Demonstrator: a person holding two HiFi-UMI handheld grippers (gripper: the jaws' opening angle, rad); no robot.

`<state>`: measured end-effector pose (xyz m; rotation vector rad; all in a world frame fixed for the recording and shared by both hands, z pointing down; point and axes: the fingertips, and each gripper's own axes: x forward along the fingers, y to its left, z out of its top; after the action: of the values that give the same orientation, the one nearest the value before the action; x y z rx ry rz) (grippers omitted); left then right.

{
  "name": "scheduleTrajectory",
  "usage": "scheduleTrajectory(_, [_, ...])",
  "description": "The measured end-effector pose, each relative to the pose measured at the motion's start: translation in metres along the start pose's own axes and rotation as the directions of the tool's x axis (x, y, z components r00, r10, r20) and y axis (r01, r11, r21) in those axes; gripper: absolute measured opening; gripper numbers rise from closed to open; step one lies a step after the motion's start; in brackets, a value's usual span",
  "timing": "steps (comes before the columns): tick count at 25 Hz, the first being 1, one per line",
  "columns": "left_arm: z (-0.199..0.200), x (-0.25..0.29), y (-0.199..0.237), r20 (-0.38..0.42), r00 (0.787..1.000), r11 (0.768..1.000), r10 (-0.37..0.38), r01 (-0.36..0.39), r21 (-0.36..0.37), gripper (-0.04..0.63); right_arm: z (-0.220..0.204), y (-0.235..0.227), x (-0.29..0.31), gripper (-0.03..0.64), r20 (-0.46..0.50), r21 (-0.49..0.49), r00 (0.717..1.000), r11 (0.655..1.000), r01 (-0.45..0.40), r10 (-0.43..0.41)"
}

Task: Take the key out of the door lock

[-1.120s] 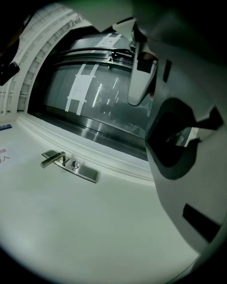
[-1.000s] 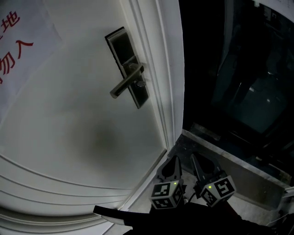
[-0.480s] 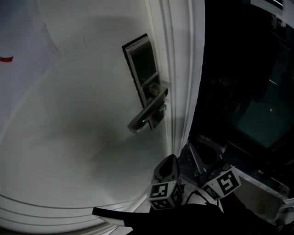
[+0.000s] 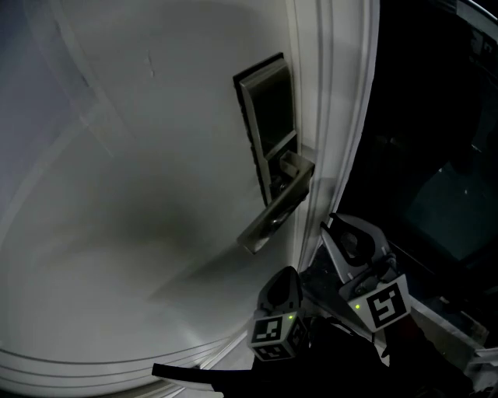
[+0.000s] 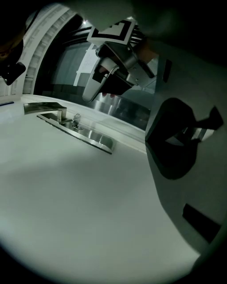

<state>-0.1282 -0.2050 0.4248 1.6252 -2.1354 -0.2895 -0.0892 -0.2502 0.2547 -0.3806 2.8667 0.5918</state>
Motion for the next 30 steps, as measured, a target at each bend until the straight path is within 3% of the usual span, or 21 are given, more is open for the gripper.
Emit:
scheduleTrajectory(3, [0.009, 0.000, 0.005, 0.029, 0.999, 0.999, 0.042, -0.042, 0.002, 0.000, 0.003, 0.000, 0.013, 0.039, 0.007, -0.124, 0.999, 0.991, -0.048, 0.049])
scheduleTrajectory(8, [0.029, -0.004, -0.003, 0.088, 0.993, 0.997, 0.076, -0.077, 0.006, 0.000, 0.002, 0.002, 0.030, 0.060, -0.021, -0.229, 0.983, 0.956, -0.184, 0.184])
scheduleTrajectory(15, [0.070, 0.004, -0.019, 0.175, 0.983, 0.997, 0.052, -0.062, 0.053, 0.000, -0.001, 0.003, 0.049, 0.066, -0.035, -0.402, 0.967, 0.882, -0.245, 0.253])
scheduleTrajectory(18, [0.088, 0.003, -0.021, 0.219, 0.973, 0.993, 0.072, -0.090, 0.075, 0.000, -0.002, 0.006, 0.055, 0.066, -0.037, -0.444, 0.963, 0.860, -0.254, 0.265])
scheduleTrajectory(22, [0.096, 0.001, -0.016, 0.269, 0.957, 0.992, 0.110, -0.124, 0.038, 0.000, 0.002, 0.007, 0.061, 0.066, -0.010, -0.486, 0.962, 0.839, -0.244, 0.273])
scheduleTrajectory(30, [0.100, 0.001, -0.014, 0.282, 0.951, 0.991, 0.125, -0.135, 0.015, 0.000, -0.001, 0.007, 0.067, 0.059, -0.015, -0.551, 0.967, 0.805, -0.221, 0.255])
